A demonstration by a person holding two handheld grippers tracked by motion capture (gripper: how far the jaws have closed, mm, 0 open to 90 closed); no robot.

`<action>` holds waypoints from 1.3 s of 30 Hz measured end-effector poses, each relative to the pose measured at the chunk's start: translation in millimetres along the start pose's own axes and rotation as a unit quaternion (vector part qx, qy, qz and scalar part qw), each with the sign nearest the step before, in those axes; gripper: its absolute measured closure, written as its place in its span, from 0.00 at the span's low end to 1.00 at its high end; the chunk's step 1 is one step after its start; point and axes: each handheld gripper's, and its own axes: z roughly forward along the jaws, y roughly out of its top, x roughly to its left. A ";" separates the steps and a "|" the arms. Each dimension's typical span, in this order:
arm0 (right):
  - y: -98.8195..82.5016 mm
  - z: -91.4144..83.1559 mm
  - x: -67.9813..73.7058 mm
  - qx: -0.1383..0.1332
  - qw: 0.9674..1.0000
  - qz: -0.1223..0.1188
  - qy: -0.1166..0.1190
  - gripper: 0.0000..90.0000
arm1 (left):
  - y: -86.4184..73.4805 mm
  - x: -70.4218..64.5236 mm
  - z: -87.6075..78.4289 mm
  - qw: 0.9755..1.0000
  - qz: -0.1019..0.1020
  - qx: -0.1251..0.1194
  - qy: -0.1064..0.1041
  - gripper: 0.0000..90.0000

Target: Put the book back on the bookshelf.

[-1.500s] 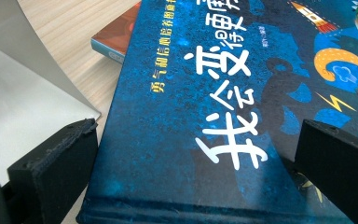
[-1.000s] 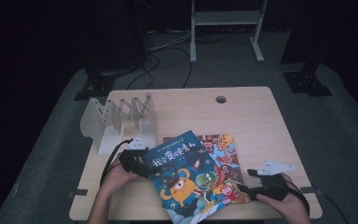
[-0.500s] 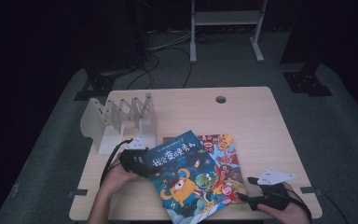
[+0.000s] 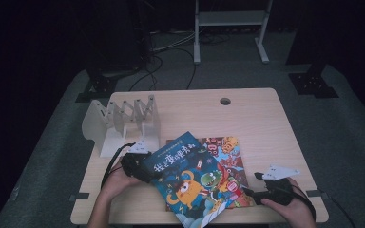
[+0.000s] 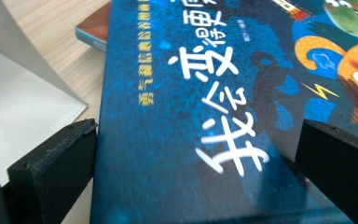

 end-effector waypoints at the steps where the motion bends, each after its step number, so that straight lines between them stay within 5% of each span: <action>1: 0.0 0.0 0.0 0.000 1.000 0.000 0.000 0.28 | 0.0 0.0 0.0 1.000 0.000 0.000 0.000 0.00; 21: 31.8 25.5 -41.9 0.015 0.998 0.012 -0.060 0.29 | -0.7 -10.8 -1.7 1.000 0.013 0.016 -0.018 0.00; 35: 46.6 46.4 -76.1 0.004 0.996 0.061 -0.064 0.31 | -1.2 -16.8 -2.5 0.999 0.023 0.024 -0.029 0.00; 39: 52.8 53.2 -85.1 0.012 0.994 0.065 -0.083 0.33 | -1.9 -20.6 -1.6 0.999 0.025 0.022 -0.033 0.00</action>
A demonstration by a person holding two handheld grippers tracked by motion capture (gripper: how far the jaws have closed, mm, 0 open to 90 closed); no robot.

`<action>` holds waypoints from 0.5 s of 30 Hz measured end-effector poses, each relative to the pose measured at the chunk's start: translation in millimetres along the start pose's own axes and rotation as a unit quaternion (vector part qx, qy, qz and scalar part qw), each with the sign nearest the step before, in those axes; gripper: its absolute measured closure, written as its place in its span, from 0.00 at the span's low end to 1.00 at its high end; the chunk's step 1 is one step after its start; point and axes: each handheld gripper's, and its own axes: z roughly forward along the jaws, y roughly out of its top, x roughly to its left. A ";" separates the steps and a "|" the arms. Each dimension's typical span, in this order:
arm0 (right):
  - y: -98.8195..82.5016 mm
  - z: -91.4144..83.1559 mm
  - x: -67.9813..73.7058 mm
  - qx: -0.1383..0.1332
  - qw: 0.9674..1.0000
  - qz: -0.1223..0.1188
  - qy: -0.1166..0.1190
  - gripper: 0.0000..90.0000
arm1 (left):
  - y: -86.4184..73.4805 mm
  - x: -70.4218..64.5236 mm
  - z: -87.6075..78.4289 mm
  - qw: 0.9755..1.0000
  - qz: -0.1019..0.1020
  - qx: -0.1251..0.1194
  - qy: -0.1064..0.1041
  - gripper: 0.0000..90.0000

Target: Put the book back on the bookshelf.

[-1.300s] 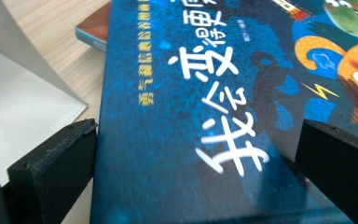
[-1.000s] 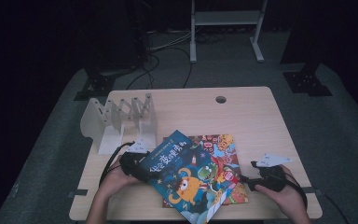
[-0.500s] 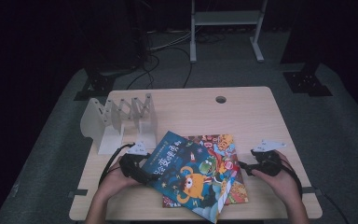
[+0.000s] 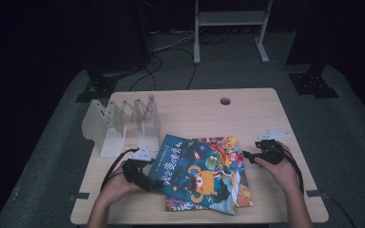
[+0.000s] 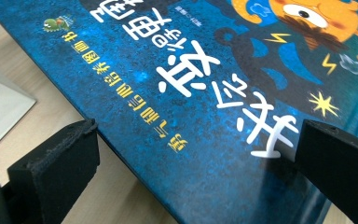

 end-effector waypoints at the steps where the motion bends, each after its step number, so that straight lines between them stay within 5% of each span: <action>1: 0.0 0.0 0.0 0.000 1.000 0.000 0.000 0.33 | 0.0 0.0 0.0 1.000 0.000 0.000 0.000 0.00; 6: 3.4 -1.3 0.0 -0.001 1.000 0.003 -0.022 0.36 | 0.5 -5.6 2.6 1.000 0.003 -0.003 -0.006 0.00; 15: -8.0 -28.8 14.1 -0.036 0.999 0.018 0.013 0.34 | 5.9 -17.3 9.5 0.999 0.025 0.006 -0.030 0.00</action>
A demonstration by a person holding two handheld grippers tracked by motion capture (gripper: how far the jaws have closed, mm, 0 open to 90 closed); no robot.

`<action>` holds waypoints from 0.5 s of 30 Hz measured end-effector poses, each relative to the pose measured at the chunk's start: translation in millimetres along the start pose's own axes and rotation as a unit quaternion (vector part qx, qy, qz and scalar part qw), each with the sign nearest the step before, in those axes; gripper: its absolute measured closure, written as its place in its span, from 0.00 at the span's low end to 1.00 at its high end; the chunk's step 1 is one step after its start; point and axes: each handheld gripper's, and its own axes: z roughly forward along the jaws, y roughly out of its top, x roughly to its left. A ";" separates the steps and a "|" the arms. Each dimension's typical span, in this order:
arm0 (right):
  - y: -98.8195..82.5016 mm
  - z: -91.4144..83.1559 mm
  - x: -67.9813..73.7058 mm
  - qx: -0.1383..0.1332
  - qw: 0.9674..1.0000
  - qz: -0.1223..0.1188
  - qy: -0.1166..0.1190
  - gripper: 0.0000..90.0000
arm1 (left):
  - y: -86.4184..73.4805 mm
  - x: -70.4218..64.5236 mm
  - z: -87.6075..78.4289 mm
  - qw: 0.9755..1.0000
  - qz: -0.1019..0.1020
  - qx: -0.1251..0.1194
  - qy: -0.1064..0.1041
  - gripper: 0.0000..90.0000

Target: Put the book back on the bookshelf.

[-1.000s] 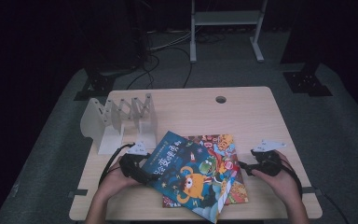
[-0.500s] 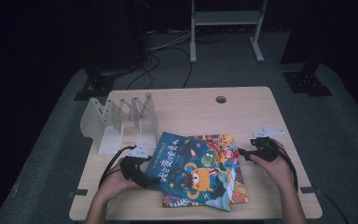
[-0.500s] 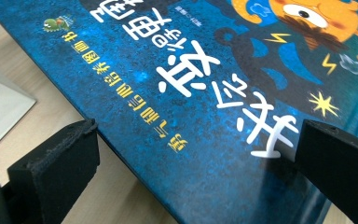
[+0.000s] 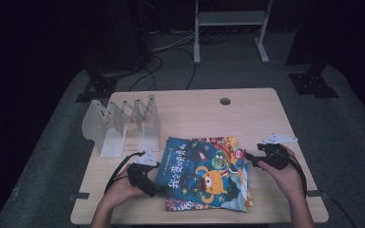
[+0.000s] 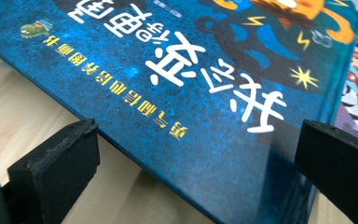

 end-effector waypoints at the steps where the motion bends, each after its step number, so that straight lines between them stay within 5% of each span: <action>1: -1.6 -1.0 0.8 -0.001 1.000 0.002 0.004 0.34 | 1.0 -1.6 1.3 1.000 0.003 0.001 -0.003 0.00; 8: -12.5 4.4 6.2 0.009 0.999 0.013 0.030 0.32 | 6.0 -8.6 9.9 1.000 0.017 -0.003 -0.022 0.00; 15: -10.7 10.7 9.9 0.015 0.999 0.016 0.040 0.32 | 3.2 -3.9 6.1 1.000 0.009 -0.012 -0.007 0.00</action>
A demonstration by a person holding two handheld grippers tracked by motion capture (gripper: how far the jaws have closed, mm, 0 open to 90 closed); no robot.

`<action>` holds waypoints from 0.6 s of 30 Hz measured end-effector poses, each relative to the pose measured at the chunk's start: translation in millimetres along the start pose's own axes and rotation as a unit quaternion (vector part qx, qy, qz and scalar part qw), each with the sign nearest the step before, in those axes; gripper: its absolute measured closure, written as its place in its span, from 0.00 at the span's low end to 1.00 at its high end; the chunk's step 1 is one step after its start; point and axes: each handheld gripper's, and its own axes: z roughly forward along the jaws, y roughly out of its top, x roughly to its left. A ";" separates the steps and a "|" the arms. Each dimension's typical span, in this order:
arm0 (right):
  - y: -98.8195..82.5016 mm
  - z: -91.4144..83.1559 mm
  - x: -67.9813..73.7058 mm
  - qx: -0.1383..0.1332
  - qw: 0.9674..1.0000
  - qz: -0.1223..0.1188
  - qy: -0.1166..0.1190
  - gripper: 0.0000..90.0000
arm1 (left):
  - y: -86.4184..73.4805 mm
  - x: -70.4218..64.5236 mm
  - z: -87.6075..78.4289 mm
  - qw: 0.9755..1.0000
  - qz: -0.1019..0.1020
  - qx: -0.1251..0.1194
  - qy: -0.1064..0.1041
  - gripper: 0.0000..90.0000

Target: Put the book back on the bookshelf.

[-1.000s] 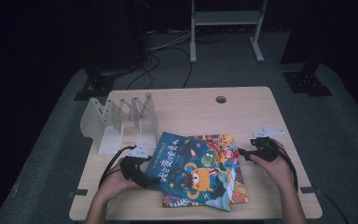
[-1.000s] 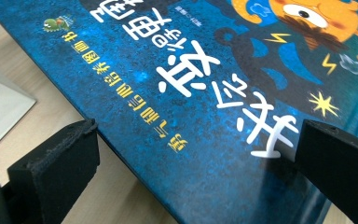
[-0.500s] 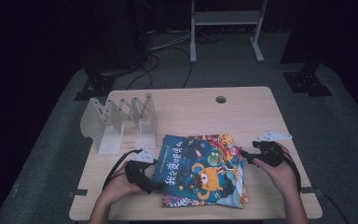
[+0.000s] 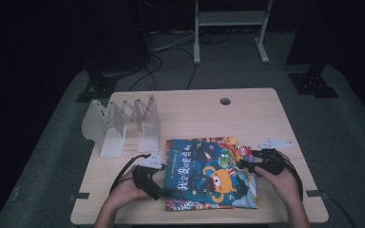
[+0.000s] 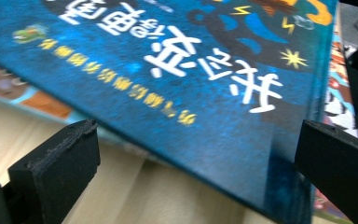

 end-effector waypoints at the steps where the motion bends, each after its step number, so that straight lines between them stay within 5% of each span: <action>1: -0.1 0.0 0.2 0.000 1.000 0.001 -0.001 0.32 | -0.8 1.5 -2.2 1.000 -0.006 -0.007 0.007 0.00; 9: 5.7 6.5 11.1 0.004 1.000 -0.010 0.003 0.33 | -10.4 15.0 -24.3 0.998 -0.037 -0.028 0.052 0.00; 18: 17.3 20.8 33.7 0.008 0.999 -0.040 0.010 0.33 | -19.3 18.6 -34.6 0.996 -0.052 -0.016 0.070 0.00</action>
